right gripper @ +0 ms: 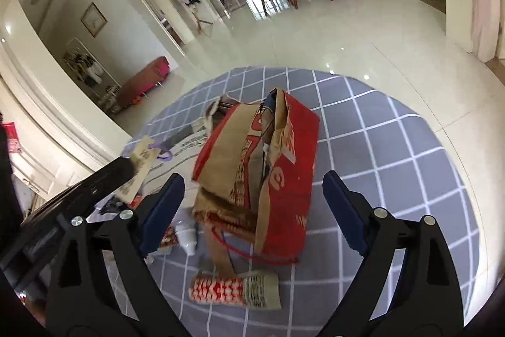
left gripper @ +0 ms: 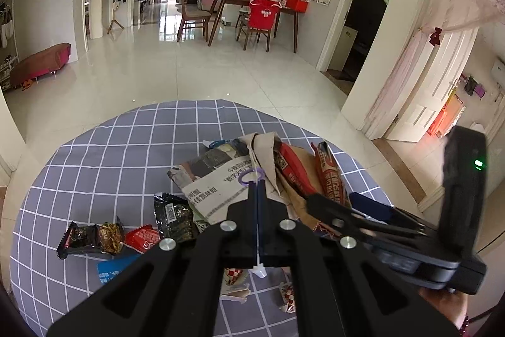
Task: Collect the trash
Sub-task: 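Grasp the red-and-brown paper bag with the right gripper while the left gripper grasps a thin tag, then carry both held items over the blue bucket and open both grippers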
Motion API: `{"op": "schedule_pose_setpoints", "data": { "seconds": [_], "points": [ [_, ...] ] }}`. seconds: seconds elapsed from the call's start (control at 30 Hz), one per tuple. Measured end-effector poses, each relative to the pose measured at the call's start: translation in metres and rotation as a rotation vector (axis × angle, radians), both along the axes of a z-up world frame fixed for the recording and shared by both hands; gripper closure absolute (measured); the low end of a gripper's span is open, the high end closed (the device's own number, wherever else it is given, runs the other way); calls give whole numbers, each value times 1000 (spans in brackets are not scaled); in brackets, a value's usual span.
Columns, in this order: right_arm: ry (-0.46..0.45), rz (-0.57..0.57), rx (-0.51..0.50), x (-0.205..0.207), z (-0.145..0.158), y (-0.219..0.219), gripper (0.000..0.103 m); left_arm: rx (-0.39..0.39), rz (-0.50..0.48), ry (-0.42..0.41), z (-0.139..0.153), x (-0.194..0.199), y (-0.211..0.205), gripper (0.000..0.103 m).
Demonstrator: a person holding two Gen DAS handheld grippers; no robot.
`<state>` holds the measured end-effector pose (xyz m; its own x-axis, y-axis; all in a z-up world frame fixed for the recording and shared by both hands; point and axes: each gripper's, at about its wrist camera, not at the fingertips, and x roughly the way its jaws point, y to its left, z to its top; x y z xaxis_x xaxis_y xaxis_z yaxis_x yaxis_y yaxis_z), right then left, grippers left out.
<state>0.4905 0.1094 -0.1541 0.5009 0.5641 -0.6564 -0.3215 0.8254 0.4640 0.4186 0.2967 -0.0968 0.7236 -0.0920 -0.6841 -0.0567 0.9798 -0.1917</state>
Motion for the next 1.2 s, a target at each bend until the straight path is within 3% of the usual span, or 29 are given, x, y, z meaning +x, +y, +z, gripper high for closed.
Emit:
{"op": "schedule_pose_setpoints", "data": {
  "seconds": [0.1,0.17,0.3,0.67,0.9,1.2],
  "points": [
    [44,-4,-6,13,-11,7,16,-1,-3,10,-3,2,-1,103],
    [44,-6,13,16,-16,2,26,-1,-9,7,-4,2,-3,103],
    [37,2,34,15,-16,-10,31,-1,-14,-3,-1,-1,-6,103],
    [-14,-32,160,-24,9,-74,31,-31,-75,-77,36,-34,-43,103],
    [-82,-111,196,-69,26,-157,31,-34,-186,-87,50,-49,-118,103],
    [-116,-328,122,-135,-2,-303,31,-70,-411,0,10,-54,-255,103]
  ]
}}
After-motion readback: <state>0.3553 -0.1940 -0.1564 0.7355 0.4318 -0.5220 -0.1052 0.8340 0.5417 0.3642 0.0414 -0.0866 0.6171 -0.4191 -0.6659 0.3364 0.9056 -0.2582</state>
